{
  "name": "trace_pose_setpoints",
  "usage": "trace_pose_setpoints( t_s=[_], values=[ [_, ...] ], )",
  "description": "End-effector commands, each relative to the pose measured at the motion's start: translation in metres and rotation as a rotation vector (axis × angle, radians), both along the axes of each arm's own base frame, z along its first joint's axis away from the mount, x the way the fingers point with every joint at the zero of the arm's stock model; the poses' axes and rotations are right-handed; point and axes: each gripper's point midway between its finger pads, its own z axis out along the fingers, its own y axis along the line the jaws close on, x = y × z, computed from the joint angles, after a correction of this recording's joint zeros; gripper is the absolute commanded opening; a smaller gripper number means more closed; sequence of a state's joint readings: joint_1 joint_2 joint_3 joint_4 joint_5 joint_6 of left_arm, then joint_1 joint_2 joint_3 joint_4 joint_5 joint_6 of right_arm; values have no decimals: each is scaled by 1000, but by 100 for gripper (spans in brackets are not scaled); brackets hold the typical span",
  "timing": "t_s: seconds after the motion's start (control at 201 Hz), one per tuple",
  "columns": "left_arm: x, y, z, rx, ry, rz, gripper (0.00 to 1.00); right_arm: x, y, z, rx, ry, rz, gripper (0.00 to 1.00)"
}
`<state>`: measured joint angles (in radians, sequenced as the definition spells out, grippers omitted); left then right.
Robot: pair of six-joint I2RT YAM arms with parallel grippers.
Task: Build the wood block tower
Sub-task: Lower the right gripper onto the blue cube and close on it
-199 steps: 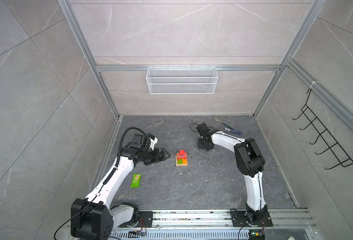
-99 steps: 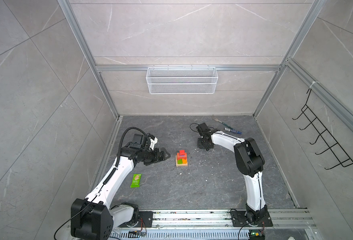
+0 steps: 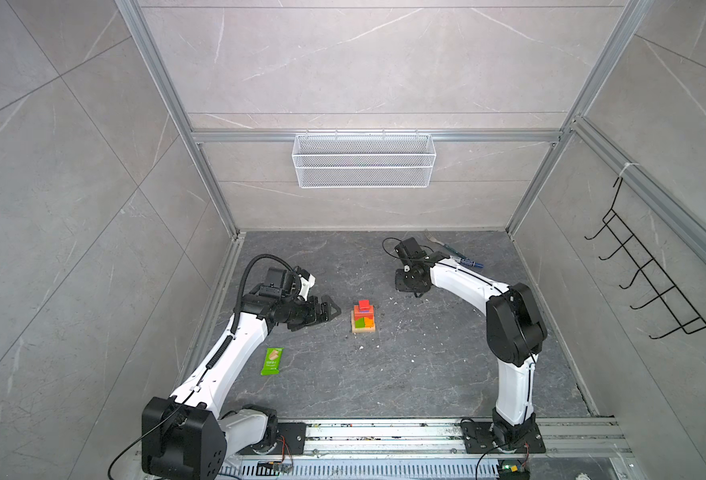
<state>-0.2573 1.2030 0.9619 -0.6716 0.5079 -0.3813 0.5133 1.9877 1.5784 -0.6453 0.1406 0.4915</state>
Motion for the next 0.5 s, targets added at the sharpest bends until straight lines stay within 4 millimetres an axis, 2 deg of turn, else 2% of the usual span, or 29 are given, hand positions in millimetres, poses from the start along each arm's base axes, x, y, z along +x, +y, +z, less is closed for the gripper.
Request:
trace_pose_setpoints(
  t_s=[0.0, 0.249, 0.498],
  values=[
    [2, -1, 5, -17, -25, -11, 98, -20, 5, 17, 12, 22, 9, 0],
    [2, -1, 4, -16, -20, -11, 98, -42, 28, 47, 27, 4, 61, 1],
    [3, -2, 5, -17, -21, -10, 97, -60, 54, 67, 47, -15, 108, 2]
  ],
)
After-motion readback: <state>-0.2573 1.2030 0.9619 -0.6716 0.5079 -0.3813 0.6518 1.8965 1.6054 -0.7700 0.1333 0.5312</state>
